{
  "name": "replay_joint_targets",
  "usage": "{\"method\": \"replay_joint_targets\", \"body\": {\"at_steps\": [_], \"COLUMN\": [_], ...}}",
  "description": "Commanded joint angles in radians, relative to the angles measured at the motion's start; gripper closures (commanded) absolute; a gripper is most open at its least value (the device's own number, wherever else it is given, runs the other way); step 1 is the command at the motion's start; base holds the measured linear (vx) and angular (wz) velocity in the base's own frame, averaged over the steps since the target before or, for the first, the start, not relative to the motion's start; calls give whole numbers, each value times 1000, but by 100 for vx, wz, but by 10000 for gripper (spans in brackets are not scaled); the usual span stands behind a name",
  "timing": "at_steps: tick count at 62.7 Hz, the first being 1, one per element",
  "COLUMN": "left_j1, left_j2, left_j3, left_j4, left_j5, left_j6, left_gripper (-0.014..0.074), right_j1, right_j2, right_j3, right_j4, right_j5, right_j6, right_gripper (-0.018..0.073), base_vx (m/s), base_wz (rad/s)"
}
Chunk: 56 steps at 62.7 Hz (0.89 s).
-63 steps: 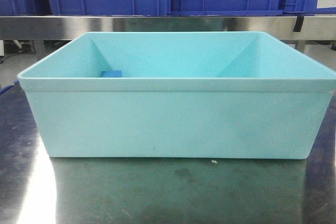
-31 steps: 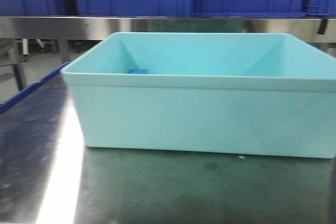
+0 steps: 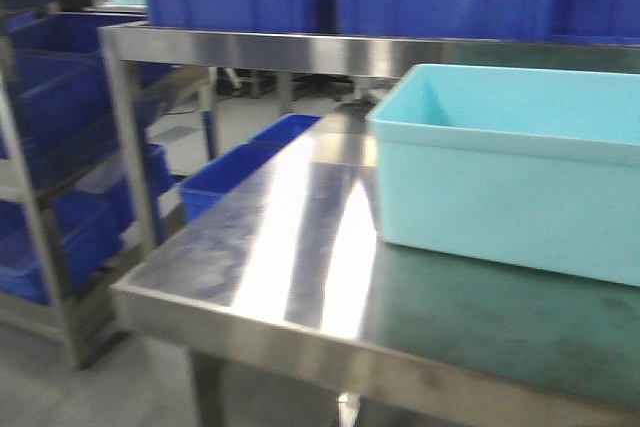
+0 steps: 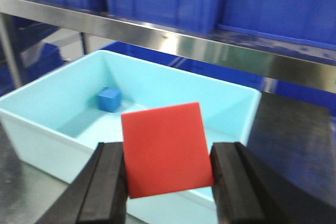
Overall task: Pick red cube and place on left shelf
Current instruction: 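Hold the red cube in the right gripper and turn the base away, then drive across the floor toward the shelf rack of blue bins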
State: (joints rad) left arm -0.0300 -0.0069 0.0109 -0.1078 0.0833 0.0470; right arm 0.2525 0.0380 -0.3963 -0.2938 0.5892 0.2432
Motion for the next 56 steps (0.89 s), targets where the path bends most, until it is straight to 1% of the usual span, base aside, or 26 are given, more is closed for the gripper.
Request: {"method": "replay_joint_targets", "body": {"at_steps": [1,19,42,56], "left_j1": [-5,-5,-5,-5], "left_j2": [-16,-16,-16,-16], "left_j3": [24,24,24,24], "left_j4": [-5,-5,-5,-5], "left_j5": [-91,-91,-91,-91], "left_j6": [-7,-7,-7,-7], "left_gripper": [495,495,495,495], "right_j1": [-7,-7,-7,-7], "right_j2": [14,14,14,14], "right_j3": [-27,-27,-27,-27], "right_j4": [-25,-25,-25,-25], "right_j5": [-87,-87,-87,-87], "right_j6": [-10,-10,-10,-10], "right_gripper": [510,510,510,510], "base_vx": [-11,-13,-14,-8], "base_wz": [65,64,81,96]}}
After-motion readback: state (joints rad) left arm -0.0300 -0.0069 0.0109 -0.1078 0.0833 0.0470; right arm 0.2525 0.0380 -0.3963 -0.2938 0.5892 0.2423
